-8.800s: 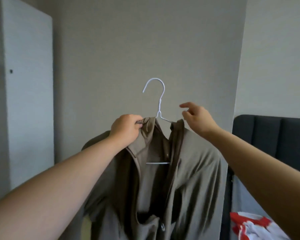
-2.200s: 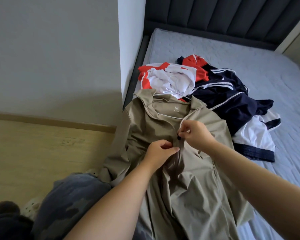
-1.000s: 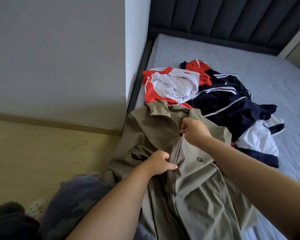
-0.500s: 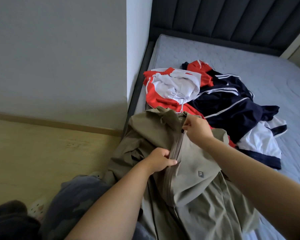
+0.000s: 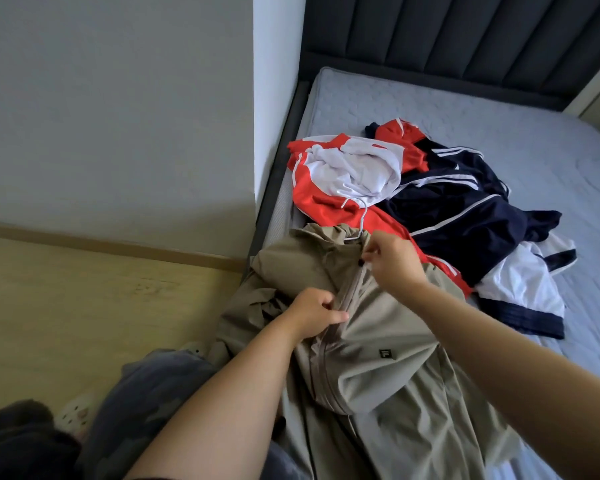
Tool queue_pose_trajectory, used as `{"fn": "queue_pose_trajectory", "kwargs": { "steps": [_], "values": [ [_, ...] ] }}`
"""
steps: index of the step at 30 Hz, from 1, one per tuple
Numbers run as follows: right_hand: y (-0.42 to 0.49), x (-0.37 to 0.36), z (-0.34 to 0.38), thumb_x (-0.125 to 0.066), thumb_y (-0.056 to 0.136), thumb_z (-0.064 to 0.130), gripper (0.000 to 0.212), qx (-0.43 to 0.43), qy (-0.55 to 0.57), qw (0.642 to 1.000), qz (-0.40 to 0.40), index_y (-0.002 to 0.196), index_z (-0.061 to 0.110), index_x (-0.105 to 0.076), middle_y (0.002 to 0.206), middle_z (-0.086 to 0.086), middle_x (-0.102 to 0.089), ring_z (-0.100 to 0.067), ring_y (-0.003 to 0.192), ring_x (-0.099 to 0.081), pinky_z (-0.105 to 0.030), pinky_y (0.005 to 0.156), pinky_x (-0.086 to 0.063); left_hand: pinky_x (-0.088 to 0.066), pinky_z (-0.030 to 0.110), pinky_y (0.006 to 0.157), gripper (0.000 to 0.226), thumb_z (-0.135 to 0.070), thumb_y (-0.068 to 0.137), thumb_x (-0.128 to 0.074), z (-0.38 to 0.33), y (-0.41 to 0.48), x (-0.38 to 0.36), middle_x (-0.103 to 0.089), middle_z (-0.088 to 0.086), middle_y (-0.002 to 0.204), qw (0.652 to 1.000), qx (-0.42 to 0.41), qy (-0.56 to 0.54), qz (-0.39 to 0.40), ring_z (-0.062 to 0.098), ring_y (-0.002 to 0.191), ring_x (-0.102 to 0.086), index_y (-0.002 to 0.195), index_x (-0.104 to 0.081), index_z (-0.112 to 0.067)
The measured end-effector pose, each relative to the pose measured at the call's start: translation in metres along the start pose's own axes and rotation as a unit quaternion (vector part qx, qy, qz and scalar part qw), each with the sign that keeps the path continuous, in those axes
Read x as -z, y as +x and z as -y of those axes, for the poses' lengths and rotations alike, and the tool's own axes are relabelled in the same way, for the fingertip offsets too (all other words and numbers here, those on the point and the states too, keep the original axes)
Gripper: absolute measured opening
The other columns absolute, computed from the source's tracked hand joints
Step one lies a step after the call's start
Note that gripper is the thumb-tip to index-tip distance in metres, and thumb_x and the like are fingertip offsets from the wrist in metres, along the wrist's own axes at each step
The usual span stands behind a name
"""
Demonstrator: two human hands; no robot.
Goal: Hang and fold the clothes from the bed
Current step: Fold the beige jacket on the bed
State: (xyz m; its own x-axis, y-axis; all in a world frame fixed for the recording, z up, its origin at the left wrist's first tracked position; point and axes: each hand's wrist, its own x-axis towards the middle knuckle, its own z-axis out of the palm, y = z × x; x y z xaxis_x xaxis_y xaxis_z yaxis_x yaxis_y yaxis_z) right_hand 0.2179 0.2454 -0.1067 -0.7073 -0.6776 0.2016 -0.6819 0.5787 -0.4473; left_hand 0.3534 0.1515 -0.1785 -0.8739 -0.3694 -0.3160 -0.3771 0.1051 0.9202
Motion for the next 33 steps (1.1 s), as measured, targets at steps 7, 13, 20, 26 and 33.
{"fn": "queue_pose_trajectory", "kwargs": {
  "steps": [7, 13, 20, 26, 33],
  "values": [
    [0.009, -0.013, -0.014, -0.065, 0.082, 0.007, 0.014, -0.086, 0.022, 0.996, 0.013, 0.073, 0.012, -0.056, 0.073, 0.0, -0.055, -0.022, 0.076, -0.049, -0.03, 0.064, -0.033, -0.037, 0.017, 0.057, 0.021, -0.023, 0.083, -0.071, 0.005, 0.005, 0.002, -0.054, -0.003, 0.069, 0.991, 0.022, 0.118, 0.061, 0.006, 0.066, -0.049, 0.07, -0.059, -0.012],
    [0.028, -0.022, -0.022, -0.06, 0.089, 0.018, 0.021, -0.124, 0.094, 0.984, 0.091, 0.075, 0.003, -0.066, 0.056, 0.003, -0.053, -0.013, 0.055, -0.05, -0.015, 0.05, -0.036, -0.037, 0.022, 0.061, 0.03, -0.022, 0.085, -0.069, 0.021, 0.014, -0.001, -0.051, -0.001, 0.069, 0.993, 0.076, 0.087, 0.028, 0.01, 0.066, -0.048, 0.063, -0.05, -0.014],
    [0.084, -0.042, -0.036, -0.054, 0.09, 0.018, 0.049, -0.227, 0.091, 0.966, 0.079, 0.136, 0.003, -0.044, 0.132, -0.015, -0.053, -0.03, 0.121, -0.05, -0.034, 0.099, -0.04, -0.044, 0.033, 0.09, 0.033, -0.022, 0.092, -0.059, 0.02, 0.024, 0.001, -0.062, 0.016, 0.117, 0.994, 0.108, 0.019, 0.017, 0.028, 0.108, -0.058, 0.118, -0.061, -0.001],
    [0.118, -0.065, -0.036, -0.059, 0.088, 0.019, 0.027, -0.31, 0.158, 0.926, 0.145, 0.111, 0.008, -0.051, 0.103, -0.01, -0.054, -0.021, 0.092, -0.053, -0.03, 0.075, -0.042, -0.044, 0.026, 0.081, 0.025, -0.022, 0.092, -0.057, 0.029, 0.032, 0.003, -0.064, 0.004, 0.108, 0.995, 0.094, 0.013, 0.009, 0.02, 0.101, -0.059, 0.113, -0.063, -0.012],
    [0.119, -0.054, -0.034, -0.052, 0.089, 0.002, 0.019, -0.201, 0.119, 0.972, 0.022, 0.081, 0.002, -0.069, 0.079, -0.008, -0.059, -0.02, 0.08, -0.051, -0.022, 0.06, -0.036, -0.042, 0.029, 0.07, 0.028, -0.037, 0.089, -0.054, 0.02, 0.032, -0.004, -0.063, 0.004, 0.088, 0.998, 0.057, -0.022, -0.03, 0.018, 0.084, -0.06, 0.091, -0.061, -0.01]
  ]
}}
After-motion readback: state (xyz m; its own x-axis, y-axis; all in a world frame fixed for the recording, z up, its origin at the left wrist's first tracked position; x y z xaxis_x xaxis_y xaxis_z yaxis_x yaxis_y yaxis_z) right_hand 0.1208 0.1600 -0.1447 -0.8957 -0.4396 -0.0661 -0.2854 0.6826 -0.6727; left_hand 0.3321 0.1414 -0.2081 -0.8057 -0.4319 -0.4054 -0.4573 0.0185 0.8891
